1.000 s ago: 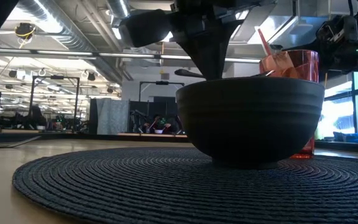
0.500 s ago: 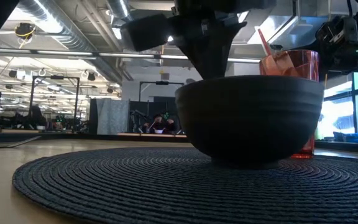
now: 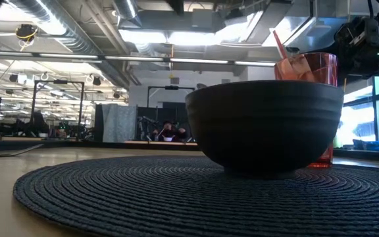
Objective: Pick & Place Utensil
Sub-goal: Put the black fork into the black bowl
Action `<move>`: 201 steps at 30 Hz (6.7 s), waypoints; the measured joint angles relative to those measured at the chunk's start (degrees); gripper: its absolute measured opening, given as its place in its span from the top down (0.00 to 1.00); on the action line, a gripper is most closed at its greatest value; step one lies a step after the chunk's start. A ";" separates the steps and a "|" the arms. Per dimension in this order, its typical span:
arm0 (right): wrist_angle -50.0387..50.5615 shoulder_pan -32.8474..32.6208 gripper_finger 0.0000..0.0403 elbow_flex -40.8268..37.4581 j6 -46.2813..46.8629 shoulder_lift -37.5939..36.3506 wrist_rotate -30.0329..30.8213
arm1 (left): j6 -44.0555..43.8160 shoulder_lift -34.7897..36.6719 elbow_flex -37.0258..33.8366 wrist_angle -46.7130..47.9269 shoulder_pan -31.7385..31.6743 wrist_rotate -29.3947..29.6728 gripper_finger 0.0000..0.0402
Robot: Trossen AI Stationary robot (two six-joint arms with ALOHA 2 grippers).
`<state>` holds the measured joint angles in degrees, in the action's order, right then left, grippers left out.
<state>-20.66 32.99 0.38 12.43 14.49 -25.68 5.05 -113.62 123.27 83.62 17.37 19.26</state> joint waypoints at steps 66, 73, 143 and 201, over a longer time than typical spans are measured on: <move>3.40 -0.02 0.94 0.00 -2.38 0.02 0.64 | -78.15 46.55 -98.76 -35.53 4.19 -18.44 0.71; 3.40 -0.02 0.94 0.00 -2.38 0.01 0.62 | -71.88 46.53 -99.18 -39.23 0.85 -19.79 0.90; 4.69 -0.13 0.94 0.00 -2.38 0.00 0.60 | -38.33 23.30 -51.14 -24.96 -3.08 2.94 0.99; 5.59 -0.15 0.94 0.02 0.55 0.02 2.13 | 8.41 -32.70 10.83 4.01 11.21 33.34 0.87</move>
<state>-15.07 32.84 0.40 12.97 14.50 -23.55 13.45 -146.32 134.10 87.64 28.58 52.61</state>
